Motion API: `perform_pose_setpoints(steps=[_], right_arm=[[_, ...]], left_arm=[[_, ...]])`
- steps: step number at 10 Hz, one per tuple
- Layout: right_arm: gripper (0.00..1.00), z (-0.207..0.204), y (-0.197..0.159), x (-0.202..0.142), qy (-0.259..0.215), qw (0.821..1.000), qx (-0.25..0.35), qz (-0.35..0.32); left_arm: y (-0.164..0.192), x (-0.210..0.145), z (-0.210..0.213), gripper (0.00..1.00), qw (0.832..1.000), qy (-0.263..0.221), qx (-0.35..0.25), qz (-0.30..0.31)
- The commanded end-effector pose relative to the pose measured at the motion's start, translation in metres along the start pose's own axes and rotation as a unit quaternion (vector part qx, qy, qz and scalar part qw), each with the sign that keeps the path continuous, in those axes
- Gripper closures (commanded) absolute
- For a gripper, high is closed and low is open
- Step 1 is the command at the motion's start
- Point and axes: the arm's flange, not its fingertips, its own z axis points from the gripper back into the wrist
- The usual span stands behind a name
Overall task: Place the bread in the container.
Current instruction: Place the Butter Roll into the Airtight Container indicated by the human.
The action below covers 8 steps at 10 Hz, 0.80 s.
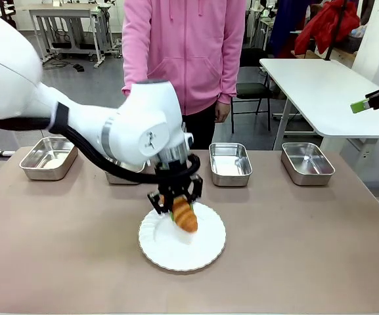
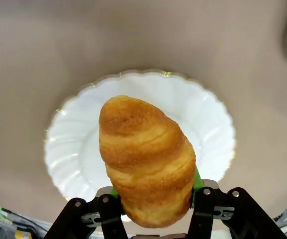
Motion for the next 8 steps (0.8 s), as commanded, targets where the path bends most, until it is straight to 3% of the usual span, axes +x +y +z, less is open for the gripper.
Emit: perform_pose_setpoints(steps=[1,4,5,6,8], right_arm=[[0.00,0.000,-0.001,0.001,-0.011,1.000,0.005,0.005],[0.00,0.000,-0.001,0.001,-0.011,1.000,0.005,0.005],[0.00,0.000,-0.001,0.001,-0.011,1.000,0.005,0.005],[0.00,0.000,-0.001,0.001,-0.011,1.000,0.005,0.005],[0.00,0.000,-0.001,0.001,-0.011,1.000,0.005,0.005]], left_arm=[[0.024,0.023,0.052,0.48,0.998,-0.030,-0.002,-0.052],[0.037,0.095,0.110,0.48,0.989,-0.010,0.014,-0.149],[0.041,0.129,0.121,0.48,0.981,-0.006,0.029,-0.191],[0.042,0.158,0.125,0.48,0.979,-0.032,0.037,-0.200],[0.041,0.208,0.126,0.48,0.971,-0.023,0.027,-0.238]])
